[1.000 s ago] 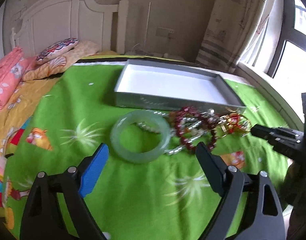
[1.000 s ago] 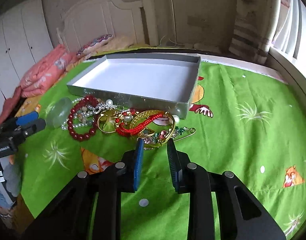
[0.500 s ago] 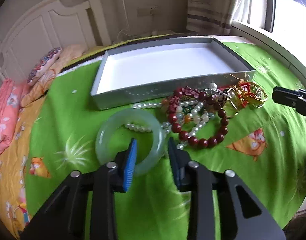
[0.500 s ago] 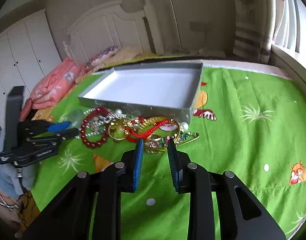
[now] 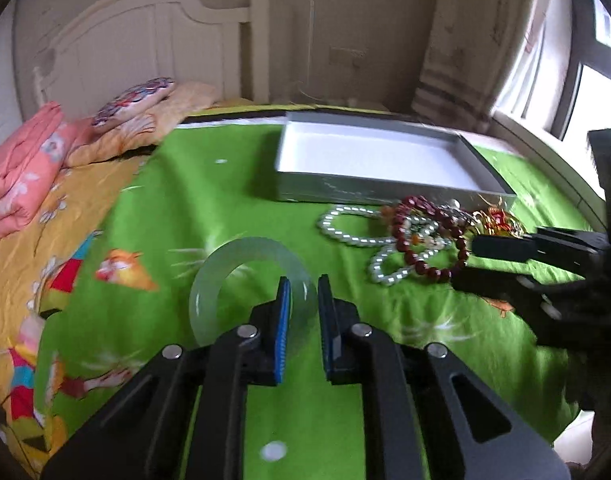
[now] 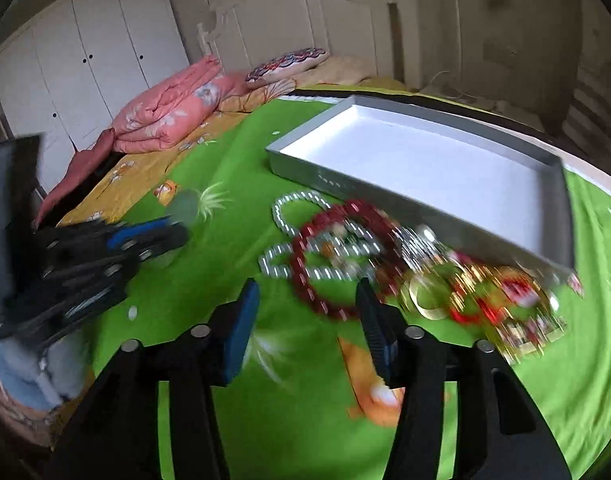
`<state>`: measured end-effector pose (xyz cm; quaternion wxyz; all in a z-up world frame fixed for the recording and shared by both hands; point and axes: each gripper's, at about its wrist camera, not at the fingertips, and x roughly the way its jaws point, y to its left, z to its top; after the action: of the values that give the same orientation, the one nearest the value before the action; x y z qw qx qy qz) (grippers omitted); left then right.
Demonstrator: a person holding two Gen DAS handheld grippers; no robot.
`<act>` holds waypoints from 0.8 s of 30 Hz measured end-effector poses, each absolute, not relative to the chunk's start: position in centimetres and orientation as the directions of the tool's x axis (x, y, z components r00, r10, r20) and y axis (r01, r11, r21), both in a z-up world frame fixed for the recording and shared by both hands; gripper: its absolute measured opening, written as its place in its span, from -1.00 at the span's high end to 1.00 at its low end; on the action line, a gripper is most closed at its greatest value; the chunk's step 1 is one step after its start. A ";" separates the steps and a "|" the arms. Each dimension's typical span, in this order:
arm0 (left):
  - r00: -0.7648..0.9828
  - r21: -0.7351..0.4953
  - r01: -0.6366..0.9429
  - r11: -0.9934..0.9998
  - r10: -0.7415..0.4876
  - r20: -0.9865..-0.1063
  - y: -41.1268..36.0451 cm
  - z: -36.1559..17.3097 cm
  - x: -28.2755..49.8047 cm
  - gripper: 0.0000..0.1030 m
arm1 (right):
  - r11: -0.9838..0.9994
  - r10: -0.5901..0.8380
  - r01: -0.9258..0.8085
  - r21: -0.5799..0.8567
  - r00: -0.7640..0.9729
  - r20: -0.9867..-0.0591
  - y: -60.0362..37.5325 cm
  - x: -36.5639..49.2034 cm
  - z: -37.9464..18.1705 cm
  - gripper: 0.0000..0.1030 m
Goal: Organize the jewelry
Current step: 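Grasp the jade bangle with the left tool while the right tool grasps the red bead bracelet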
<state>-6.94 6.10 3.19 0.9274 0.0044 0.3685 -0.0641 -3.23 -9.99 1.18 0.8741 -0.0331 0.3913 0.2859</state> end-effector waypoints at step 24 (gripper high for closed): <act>0.743 -0.063 0.098 0.993 -0.115 -0.659 9.2 3.2 -10.5 0.74 | 0.869 0.435 -0.472 0.147 0.589 -0.681 -8.6 -0.6 1.2 0.72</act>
<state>-10.46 9.20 3.15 0.9335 -0.0120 0.3537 -0.0569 -0.62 -8.64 1.17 0.8911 -0.0247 0.3750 0.2546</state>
